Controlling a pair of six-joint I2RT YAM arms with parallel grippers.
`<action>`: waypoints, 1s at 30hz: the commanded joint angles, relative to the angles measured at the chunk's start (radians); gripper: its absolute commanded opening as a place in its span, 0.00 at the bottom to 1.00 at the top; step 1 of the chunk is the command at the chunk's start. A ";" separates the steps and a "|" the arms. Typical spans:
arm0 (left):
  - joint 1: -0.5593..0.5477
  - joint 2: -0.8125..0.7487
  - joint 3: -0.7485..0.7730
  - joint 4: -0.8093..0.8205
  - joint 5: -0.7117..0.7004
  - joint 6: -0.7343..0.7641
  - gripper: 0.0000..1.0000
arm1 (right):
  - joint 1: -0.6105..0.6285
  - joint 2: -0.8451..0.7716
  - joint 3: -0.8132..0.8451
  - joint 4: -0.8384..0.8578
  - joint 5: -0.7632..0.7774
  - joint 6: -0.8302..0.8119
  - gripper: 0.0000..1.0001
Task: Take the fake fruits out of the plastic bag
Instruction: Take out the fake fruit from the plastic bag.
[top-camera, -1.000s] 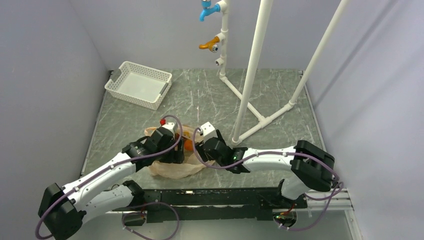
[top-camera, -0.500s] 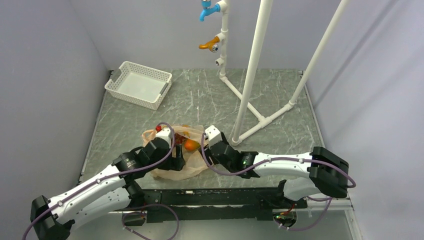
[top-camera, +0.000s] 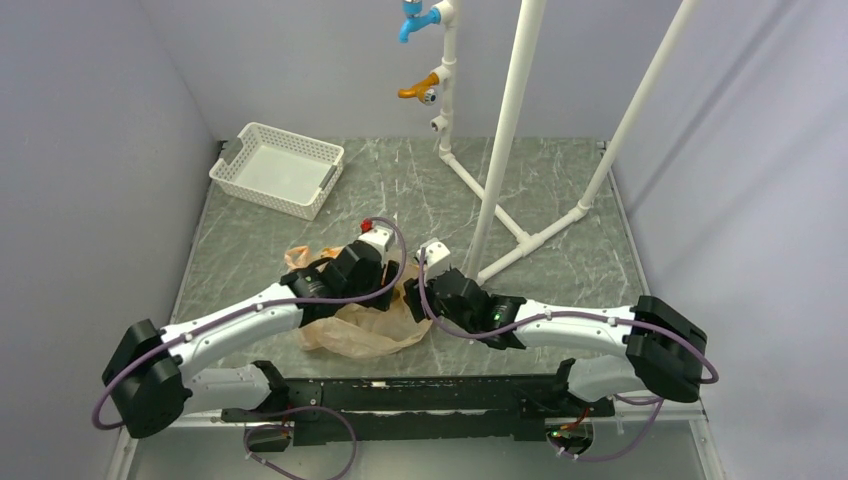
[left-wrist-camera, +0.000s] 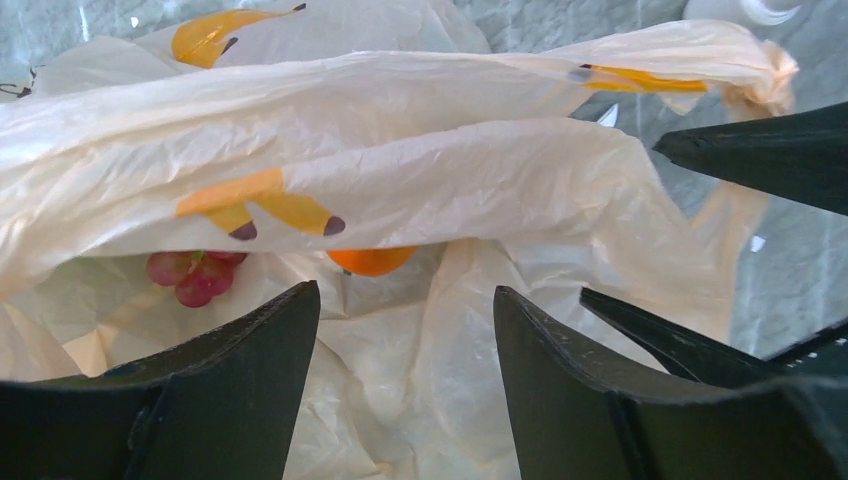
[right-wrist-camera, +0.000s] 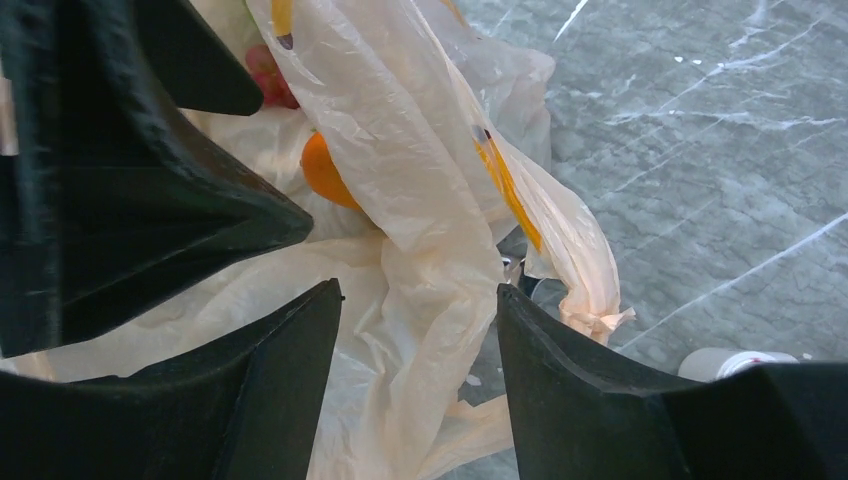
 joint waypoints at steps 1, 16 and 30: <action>-0.004 0.028 0.058 0.065 -0.033 0.052 0.70 | -0.012 0.008 0.017 0.049 -0.036 0.037 0.62; 0.002 0.014 -0.031 0.118 0.019 0.070 0.83 | 0.014 0.055 0.000 -0.038 0.074 0.030 0.69; 0.018 0.176 -0.036 0.201 -0.015 0.163 0.85 | 0.022 0.032 -0.040 -0.031 0.097 0.051 0.75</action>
